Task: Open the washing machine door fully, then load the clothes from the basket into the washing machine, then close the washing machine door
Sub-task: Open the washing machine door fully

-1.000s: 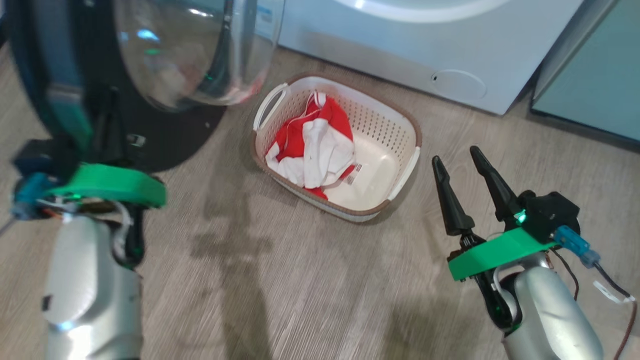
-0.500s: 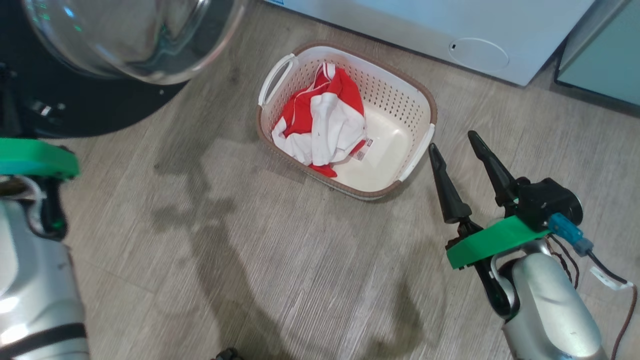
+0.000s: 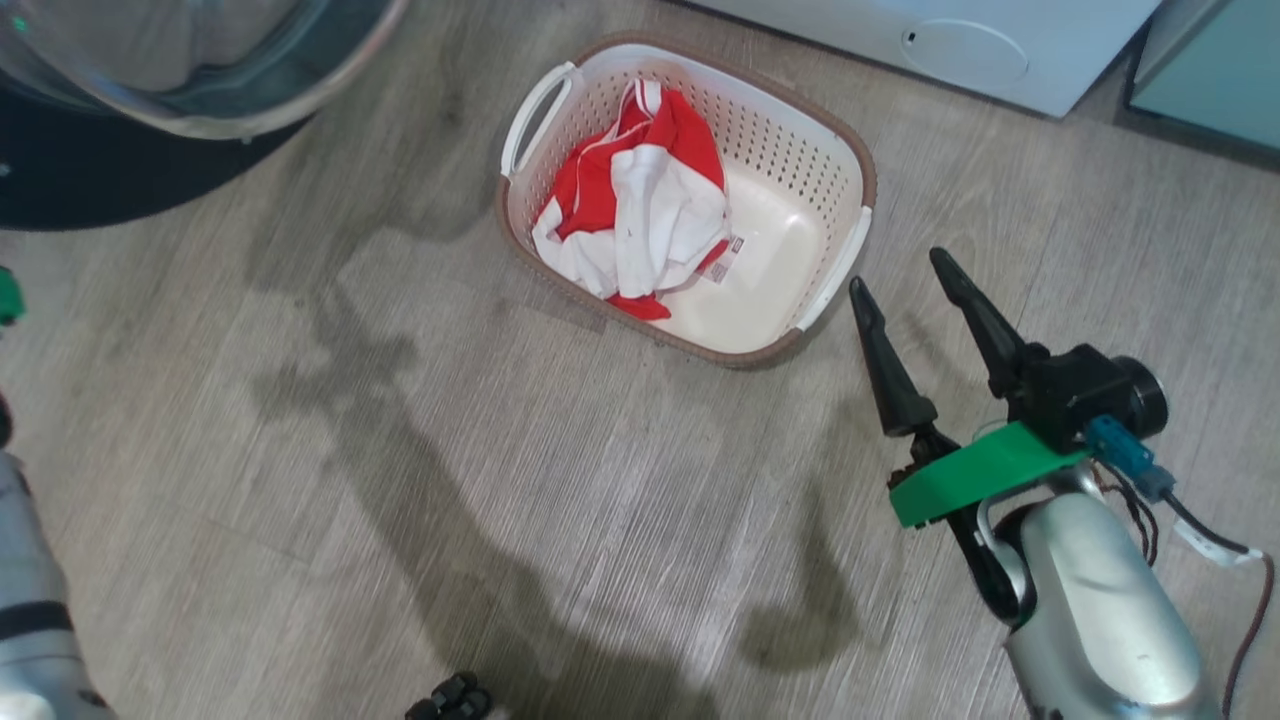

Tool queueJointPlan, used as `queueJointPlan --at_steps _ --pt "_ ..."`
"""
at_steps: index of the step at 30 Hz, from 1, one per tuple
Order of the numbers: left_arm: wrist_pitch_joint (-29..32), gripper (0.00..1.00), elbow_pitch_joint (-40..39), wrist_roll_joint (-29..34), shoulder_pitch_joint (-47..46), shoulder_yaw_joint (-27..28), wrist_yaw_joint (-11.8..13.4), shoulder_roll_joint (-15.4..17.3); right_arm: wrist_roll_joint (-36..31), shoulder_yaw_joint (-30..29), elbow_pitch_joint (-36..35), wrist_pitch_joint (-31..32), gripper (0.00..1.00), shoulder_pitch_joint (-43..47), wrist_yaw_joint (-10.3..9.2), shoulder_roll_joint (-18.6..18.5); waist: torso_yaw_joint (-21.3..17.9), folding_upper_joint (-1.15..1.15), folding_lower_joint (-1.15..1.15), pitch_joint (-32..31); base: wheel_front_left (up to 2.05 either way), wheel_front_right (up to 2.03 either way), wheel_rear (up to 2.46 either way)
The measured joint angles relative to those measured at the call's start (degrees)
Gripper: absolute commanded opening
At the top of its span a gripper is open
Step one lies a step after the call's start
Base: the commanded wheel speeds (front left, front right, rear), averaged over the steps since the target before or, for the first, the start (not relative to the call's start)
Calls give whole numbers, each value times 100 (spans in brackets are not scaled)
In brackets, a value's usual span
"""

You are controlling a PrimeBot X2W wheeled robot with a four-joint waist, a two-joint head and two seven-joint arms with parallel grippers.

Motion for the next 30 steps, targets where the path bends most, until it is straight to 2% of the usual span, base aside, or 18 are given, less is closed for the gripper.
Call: queueJointPlan --at_steps 11,22,30 --pt "0 0 289 119 -299 180 -3 330 -127 -27 -148 102 100 -19 0 -2 -54 0 0 175 0 0 0" --pt "0 0 212 231 -242 168 -3 288 -85 -49 -99 134 100 -18 0 -3 -33 0 0 -18 0 0 0" --pt "0 0 -220 230 330 -302 -3 121 199 -30 192 10 100 -4 0 -3 -74 0 0 -500 0 0 0"
